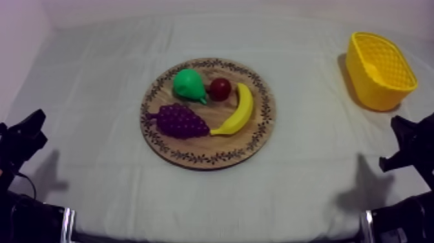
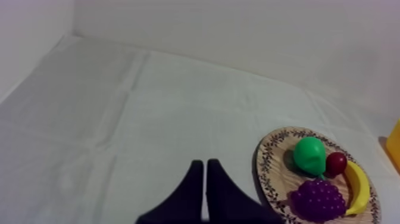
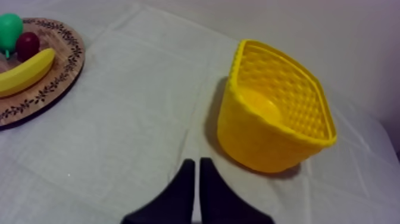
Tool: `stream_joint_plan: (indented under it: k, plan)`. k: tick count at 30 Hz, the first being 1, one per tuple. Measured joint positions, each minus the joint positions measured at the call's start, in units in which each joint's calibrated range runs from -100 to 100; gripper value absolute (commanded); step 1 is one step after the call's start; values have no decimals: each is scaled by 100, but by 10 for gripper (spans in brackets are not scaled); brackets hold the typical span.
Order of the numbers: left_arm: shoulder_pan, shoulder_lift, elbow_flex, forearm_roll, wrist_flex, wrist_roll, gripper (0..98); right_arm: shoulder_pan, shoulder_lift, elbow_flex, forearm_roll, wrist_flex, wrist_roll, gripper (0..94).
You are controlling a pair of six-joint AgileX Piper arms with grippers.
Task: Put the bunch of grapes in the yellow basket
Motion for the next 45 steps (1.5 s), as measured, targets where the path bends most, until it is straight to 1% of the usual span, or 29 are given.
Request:
stream_joint_plan:
  k: [28,33,36,38,40,42,45]
  plan:
    - [0,0,0,0,0,0,1,-31,0,4,-6,0,-17,6]
    - [0,0,0,0,0,0,1,-45,0,4,-6,-31,-165,6]
    - [0,0,0,0,0,0,1,-118,17,4,31,-113,-154,6]
    - [0,0,0,0,0,0,1,-181,103,-27,55,-156,-55,5]
    - [0,0,0,0,0,0,1,-266,242,-144,148,-217,7,5]
    - [0,0,0,0,0,0,1,-363,410,-323,148,-253,7,5]
    - [0,0,0,0,0,0,1,-508,770,-672,278,-236,-18,5]
